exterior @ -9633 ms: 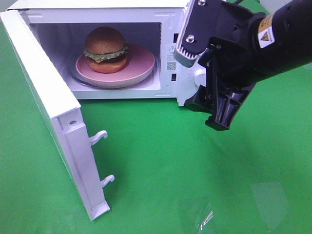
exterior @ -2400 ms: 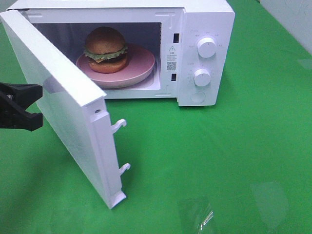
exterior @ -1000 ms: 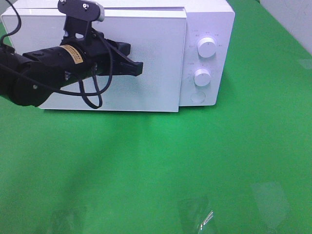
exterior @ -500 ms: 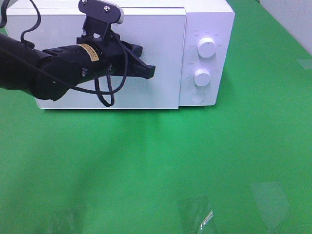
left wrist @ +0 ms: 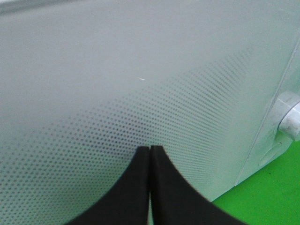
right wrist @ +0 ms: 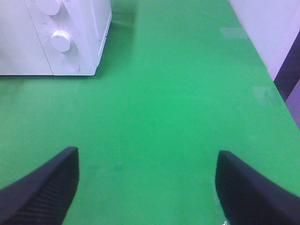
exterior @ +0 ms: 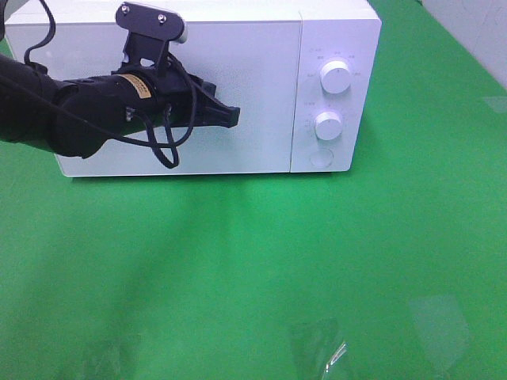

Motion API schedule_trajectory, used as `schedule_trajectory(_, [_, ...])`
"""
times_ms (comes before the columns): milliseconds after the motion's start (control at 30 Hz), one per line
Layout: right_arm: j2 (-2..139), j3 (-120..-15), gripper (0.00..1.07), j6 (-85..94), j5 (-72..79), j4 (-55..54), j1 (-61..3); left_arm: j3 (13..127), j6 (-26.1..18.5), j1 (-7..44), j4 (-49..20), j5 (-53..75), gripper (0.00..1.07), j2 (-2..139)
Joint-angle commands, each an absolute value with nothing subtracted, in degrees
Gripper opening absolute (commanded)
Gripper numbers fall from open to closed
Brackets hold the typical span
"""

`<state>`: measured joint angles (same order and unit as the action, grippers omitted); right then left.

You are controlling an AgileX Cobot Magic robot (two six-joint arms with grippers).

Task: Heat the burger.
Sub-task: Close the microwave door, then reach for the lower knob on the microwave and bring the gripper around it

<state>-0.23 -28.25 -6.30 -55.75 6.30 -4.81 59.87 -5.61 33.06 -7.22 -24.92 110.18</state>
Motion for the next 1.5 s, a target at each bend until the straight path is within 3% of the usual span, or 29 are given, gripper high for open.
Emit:
schedule_trajectory(33, [-1.8,-28.2,0.76,-6.0,-55.1,6.6,-4.6,60.7,-5.4,32.9,-12.1,-25.8,0.0,107.9])
schedule_trajectory(233, [-1.8,-28.2,0.76,-6.0,-55.1,6.6,-4.6,57.3,-5.8,34.8,-12.1,-23.7,0.0,104.9])
schedule_trajectory(300, [-1.8,-28.2,0.76,-6.0,-55.1,6.6,-4.6,55.6,-5.8,35.7,-12.1,-21.8,0.06,103.2])
schedule_trajectory(333, [-1.8,-28.2,0.76,-6.0,-55.1,6.6,-4.6,54.2,-5.8,36.3,-12.1,-18.9,0.18,101.6])
schedule_trajectory(367, [-1.8,-28.2,0.76,-6.0,-55.1,6.6,-4.6,54.2,-5.8,36.3,-12.1,-18.9,0.18,101.6])
schedule_trajectory(400, [-1.8,-28.2,0.76,-6.0,-55.1,6.6,-4.6,53.1,-5.8,36.7,-12.1,-16.0,0.39,100.0])
schedule_trajectory(433, [-1.8,-28.2,0.76,-6.0,-55.1,6.6,-4.6,53.1,-5.8,36.7,-12.1,-16.0,0.39,100.0])
schedule_trajectory(467, [-1.8,-28.2,0.76,-6.0,-55.1,6.6,-4.6,52.7,-5.8,37.1,-12.1,-12.7,0.6,98.5])
schedule_trajectory(500, [-1.8,-28.2,0.76,-6.0,-55.1,6.6,-4.6,52.7,-5.8,37.1,-12.1,-12.7,0.6,98.5])
schedule_trajectory(533, [-1.8,-28.2,0.76,-6.0,-55.1,6.6,-4.6,52.7,-5.8,37.2,-12.1,-7.6,0.88,97.1])
schedule_trajectory(567, [-1.8,-28.2,0.76,-6.0,-55.1,6.6,-4.6,52.7,-5.8,37.2,-12.1,-7.6,0.88,97.1])
schedule_trajectory(600, [-1.8,-28.2,0.76,-6.0,-55.1,6.6,-4.6,52.7,-5.8,37.2,-12.1,-2.9,1.02,95.6])
schedule_trajectory(1133, [-1.8,-28.2,0.76,-6.0,-55.1,6.6,-4.6,52.7,-4.8,37.2,-13.1,35.5,1.02,83.5])
schedule_trajectory(1367, [-1.8,-28.2,0.76,-6.0,-55.1,6.6,-4.6,52.7,-4.2,36.9,-12.7,42.7,1.02,80.7])
schedule_trajectory(1500, [-1.8,-28.2,0.76,-6.0,-55.1,6.6,-4.6,52.7,-3.2,34.0,-12.7,47.4,1.02,79.9])
